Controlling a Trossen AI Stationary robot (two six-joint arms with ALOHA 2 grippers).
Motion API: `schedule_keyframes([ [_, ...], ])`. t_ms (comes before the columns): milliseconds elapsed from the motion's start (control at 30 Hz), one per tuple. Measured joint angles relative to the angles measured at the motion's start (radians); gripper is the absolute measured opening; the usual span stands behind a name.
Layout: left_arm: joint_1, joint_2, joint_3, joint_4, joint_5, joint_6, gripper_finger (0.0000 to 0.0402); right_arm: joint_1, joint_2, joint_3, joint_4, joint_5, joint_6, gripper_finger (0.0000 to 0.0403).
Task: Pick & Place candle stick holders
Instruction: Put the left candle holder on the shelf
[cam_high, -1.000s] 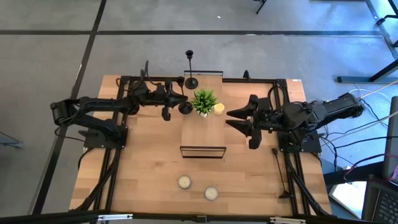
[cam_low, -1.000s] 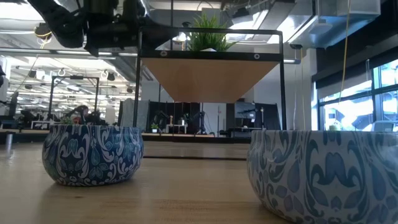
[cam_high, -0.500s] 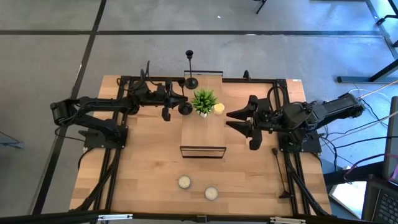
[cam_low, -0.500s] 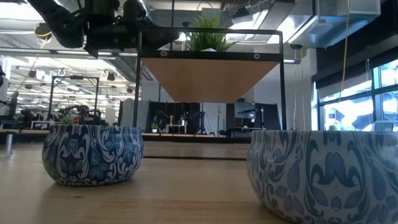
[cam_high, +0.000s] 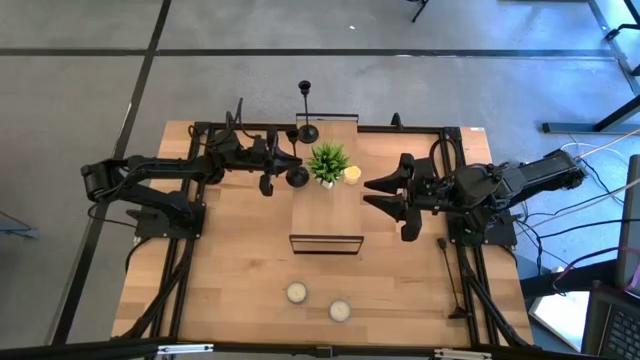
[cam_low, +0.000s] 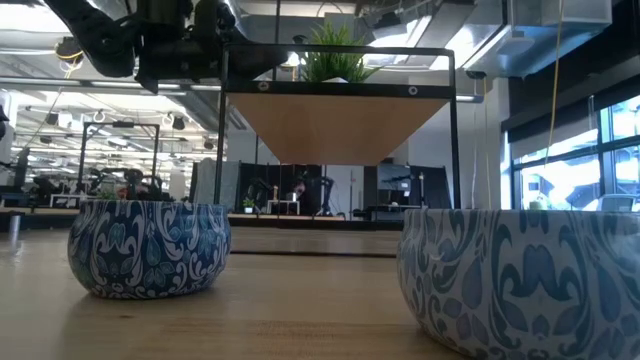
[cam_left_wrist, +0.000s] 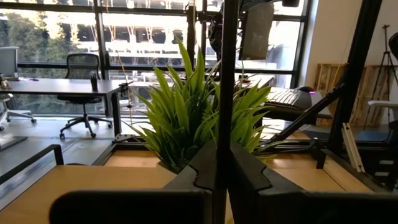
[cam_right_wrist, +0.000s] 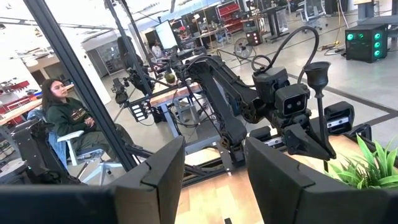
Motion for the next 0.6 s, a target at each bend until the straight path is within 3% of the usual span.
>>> schedule_keyframes([
  [600,-0.028,0.037,0.001,0.014,0.008,0.035,0.0012,-0.007,0.000,0.000,0.000,-0.002,0.022,0.0172],
])
